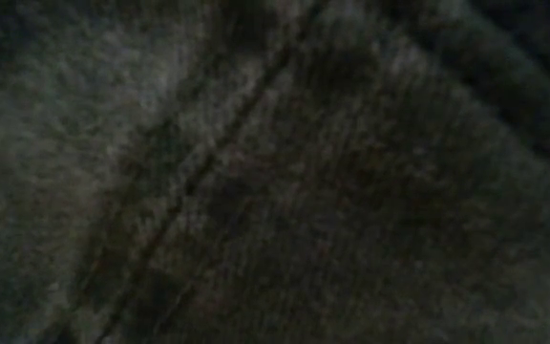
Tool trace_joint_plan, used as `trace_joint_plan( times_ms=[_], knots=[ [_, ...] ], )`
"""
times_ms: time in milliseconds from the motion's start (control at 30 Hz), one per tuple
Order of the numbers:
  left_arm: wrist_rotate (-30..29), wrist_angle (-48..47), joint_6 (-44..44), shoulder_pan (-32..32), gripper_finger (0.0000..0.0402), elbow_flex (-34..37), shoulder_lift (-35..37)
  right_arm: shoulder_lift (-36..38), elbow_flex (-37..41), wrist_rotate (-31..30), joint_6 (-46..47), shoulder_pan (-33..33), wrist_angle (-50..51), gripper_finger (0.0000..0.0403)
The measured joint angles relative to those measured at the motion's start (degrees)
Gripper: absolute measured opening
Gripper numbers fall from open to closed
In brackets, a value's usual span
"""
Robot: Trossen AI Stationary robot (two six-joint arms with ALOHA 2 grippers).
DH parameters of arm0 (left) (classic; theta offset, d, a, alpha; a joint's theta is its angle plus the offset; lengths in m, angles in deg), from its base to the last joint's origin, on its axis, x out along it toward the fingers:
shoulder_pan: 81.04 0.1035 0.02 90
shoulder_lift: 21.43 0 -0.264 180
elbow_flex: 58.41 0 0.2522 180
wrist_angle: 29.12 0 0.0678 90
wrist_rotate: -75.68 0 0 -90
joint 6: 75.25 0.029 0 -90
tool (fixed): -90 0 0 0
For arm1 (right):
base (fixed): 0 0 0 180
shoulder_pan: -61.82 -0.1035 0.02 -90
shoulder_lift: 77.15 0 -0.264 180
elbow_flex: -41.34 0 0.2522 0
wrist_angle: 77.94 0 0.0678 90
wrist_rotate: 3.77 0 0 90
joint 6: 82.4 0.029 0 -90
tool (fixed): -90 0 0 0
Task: Pick & Place hat
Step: Put the blue cap into the right transparent bin
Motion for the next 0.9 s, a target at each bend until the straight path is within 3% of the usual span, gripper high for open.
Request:
trace_joint_plan(
  times_ms=[167, 400, 500, 900],
  knots=[
    [0.0, 0.0, 0.0, 0.0, 0.0, 0.01, -0.01, 4.2, -1.25, 7.11, 3.21, -4.04, -1.0, 0.021],
    [0.0, 0.0, 0.0, 0.0, 0.0, 0.02, -0.01, 6.97, -1.57, 29.99, 13.42, -8.7, -8.68, 0.021],
    [0.0, 0.0, 0.0, 0.0, 0.0, 0.02, -0.01, 6.13, -1.41, 36.44, 14.77, -10.88, -11.91, 0.021],
    [0.02, 0.0, 0.0, 0.01, 0.0, 0.02, -0.01, -7.93, -1.13, 37.89, 17.86, -19.33, -17.59, 0.021]
  ],
)
